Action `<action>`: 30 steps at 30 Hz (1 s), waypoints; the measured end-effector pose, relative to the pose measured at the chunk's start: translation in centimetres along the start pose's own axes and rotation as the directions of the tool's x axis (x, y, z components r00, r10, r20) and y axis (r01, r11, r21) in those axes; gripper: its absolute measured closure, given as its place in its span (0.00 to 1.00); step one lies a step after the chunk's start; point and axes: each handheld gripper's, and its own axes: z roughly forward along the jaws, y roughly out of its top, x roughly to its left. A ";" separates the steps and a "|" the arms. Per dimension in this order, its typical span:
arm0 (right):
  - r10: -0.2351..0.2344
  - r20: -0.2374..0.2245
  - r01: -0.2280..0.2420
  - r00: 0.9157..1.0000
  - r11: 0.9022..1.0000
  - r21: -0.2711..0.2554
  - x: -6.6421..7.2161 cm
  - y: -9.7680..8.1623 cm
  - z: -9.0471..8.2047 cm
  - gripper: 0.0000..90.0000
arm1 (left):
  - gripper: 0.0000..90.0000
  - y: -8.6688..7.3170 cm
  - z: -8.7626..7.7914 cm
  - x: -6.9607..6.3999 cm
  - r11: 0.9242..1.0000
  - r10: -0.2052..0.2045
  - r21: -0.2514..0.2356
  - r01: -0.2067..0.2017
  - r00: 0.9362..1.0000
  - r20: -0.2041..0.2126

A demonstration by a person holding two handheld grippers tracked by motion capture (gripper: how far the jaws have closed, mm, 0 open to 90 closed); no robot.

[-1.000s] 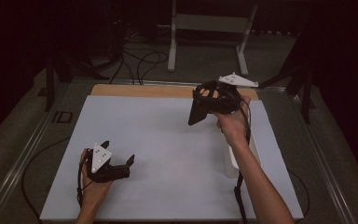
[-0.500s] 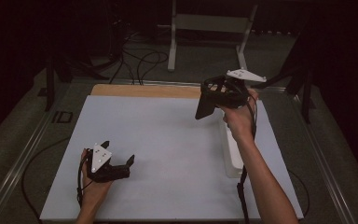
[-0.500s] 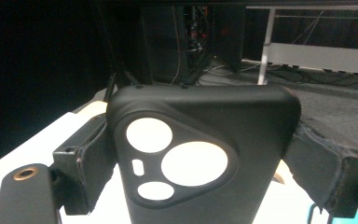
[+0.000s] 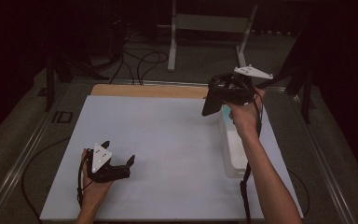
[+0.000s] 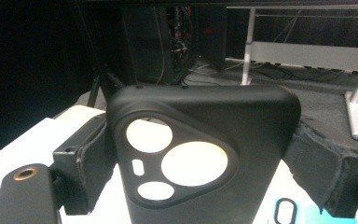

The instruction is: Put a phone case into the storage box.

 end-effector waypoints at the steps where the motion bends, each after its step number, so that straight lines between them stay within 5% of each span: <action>1: -0.005 0.002 0.005 1.000 1.000 -0.001 -0.1 0.0 0.0 0.16 | 0.00 0.0 0.0 0.0 1.000 0.000 0.000 0.000 1.000 0.000; 30: 0.008 0.100 -0.008 0.995 1.000 -0.002 -2.9 0.6 -0.3 0.16 | 0.00 0.0 -0.1 0.1 1.000 -0.007 -0.006 0.007 1.000 -0.002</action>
